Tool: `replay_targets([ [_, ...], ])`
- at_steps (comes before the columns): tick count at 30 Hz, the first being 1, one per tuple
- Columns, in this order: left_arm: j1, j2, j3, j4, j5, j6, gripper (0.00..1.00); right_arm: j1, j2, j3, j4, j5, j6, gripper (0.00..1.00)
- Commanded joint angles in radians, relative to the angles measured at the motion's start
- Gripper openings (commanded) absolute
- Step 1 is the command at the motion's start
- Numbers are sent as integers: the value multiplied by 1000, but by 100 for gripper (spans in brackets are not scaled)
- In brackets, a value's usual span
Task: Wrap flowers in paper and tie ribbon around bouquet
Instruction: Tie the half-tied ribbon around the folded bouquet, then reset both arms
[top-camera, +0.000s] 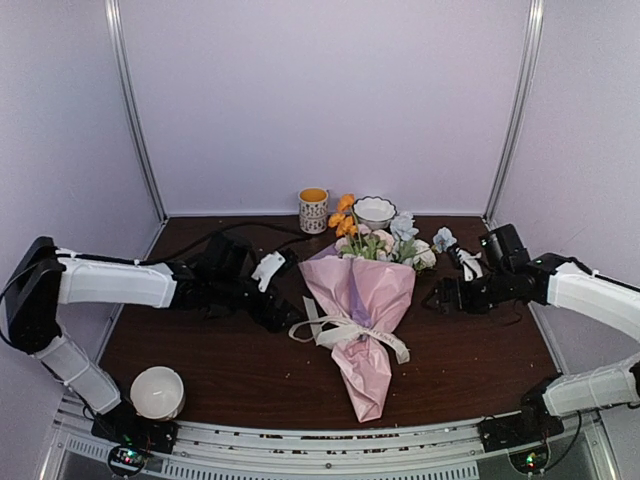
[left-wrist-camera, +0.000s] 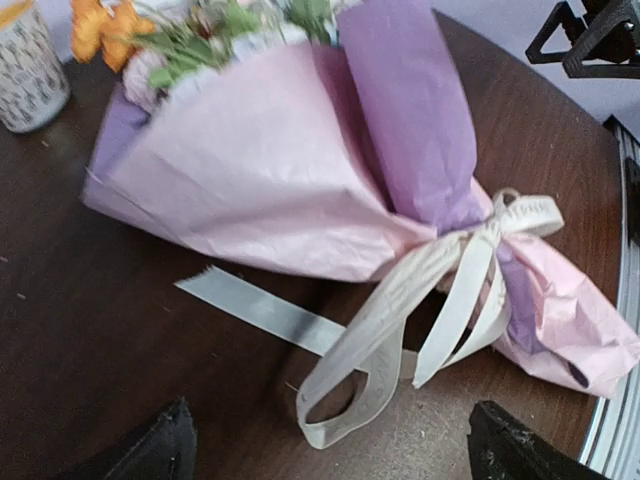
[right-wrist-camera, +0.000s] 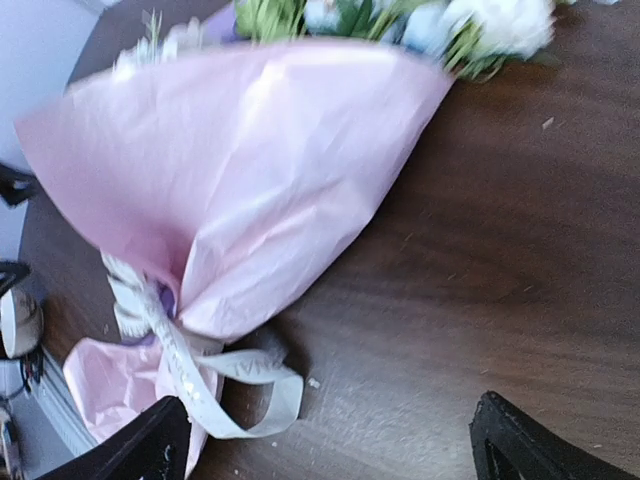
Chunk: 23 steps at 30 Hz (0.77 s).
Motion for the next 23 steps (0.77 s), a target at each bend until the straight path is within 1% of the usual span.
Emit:
replay_targets([
  [1, 10, -138, 33, -32, -227, -13, 98, -143, -108, 41, -9, 94, 13, 100],
  [3, 39, -155, 76, -111, -366, -36, 98, -226, -149, 27, 43, 125, 44, 100],
  [5, 110, -155, 137, -209, -473, -63, 98, -312, -191, 9, 87, 140, 69, 100],
  [7, 186, -170, 162, -278, -569, -88, 98, -385, -215, -2, 107, 156, 83, 100],
  [8, 231, -185, 157, -290, -596, -97, 98, -414, -227, -8, 116, 161, 86, 100],
  [10, 323, -228, 126, -278, -609, -112, 98, -452, -246, -25, 135, 169, 86, 100],
  [11, 464, -295, 67, -242, -598, -140, 98, -474, -258, -50, 152, 174, 83, 100],
  [12, 496, -310, 50, -232, -604, -143, 98, -475, -259, -56, 151, 175, 83, 100],
  [14, 531, -330, 17, -218, -653, -135, 98, -478, -268, -78, 161, 177, 81, 100],
  [17, 536, -354, -21, -180, -750, -96, 98, -484, -282, -116, 189, 177, 89, 100],
  [21, 540, -369, -58, -130, -796, -65, 98, -486, -285, -133, 194, 151, 100, 100],
  [23, 542, -370, -73, -106, -810, -55, 98, -486, -299, -134, 199, 172, 109, 100],
])
